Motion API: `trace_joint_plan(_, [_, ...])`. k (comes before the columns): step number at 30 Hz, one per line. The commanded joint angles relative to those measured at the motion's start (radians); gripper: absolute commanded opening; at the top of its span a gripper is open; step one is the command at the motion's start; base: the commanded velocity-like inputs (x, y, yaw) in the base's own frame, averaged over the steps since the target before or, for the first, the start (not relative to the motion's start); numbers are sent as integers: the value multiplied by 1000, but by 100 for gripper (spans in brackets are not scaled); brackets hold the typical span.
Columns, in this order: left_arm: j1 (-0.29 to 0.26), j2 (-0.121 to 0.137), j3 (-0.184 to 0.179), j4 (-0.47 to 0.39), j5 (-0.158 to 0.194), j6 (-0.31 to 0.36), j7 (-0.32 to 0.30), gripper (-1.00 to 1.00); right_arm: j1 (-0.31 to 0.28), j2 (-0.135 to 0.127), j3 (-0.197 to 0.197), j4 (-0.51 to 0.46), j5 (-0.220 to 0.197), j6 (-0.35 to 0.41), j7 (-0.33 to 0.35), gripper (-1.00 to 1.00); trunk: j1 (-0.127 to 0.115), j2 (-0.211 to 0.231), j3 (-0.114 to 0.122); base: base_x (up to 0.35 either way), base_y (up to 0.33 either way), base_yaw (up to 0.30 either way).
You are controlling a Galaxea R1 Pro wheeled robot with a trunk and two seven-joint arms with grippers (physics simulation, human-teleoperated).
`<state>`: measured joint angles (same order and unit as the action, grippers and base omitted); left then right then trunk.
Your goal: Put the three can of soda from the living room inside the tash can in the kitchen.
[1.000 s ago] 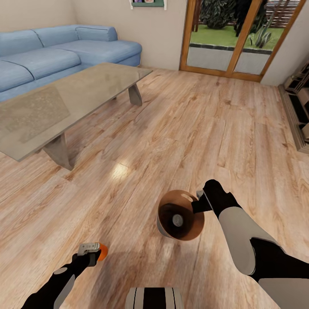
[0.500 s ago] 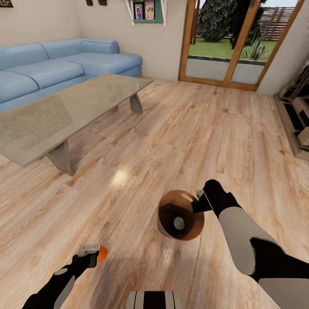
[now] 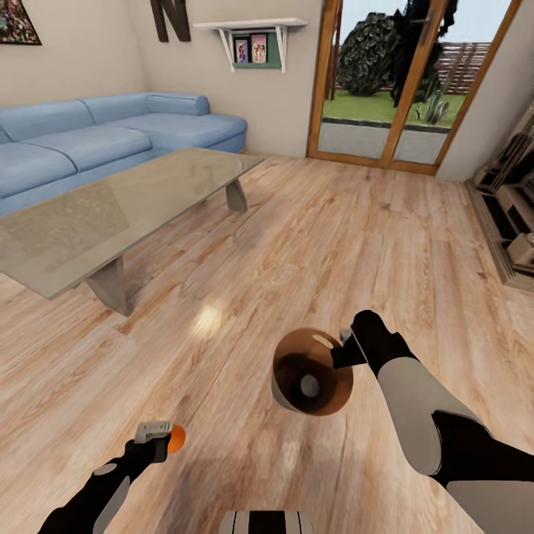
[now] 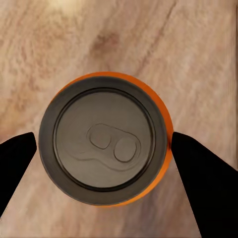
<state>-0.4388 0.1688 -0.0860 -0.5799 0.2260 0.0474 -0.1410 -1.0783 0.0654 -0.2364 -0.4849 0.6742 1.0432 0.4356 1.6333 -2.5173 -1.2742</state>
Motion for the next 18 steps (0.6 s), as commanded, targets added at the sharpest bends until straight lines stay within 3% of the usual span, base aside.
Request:
trace_joint_plan(1, [0,0,0,0,-1,0,-1,-100,0,0,-1,0,-22,4,0,-100,0,0,4,0,0,0])
trace_joint_plan(10, [-1,5,4,-31,5,23,-10,-100,1,1,2,4,-25,4,0,-100,-4,2,39,0,0,0])
trace_joint_plan(13, [0,9,5,-96,8,76,-15,-100,1,0,0,7,-26,4,1,-100,-6,3,50,0,0,0])
trace_joint_plan(18, [0,14,10,-298,12,236,-45,-100,1,-3,-1,12,-29,4,8,-100,-8,4,70,0,0,0])
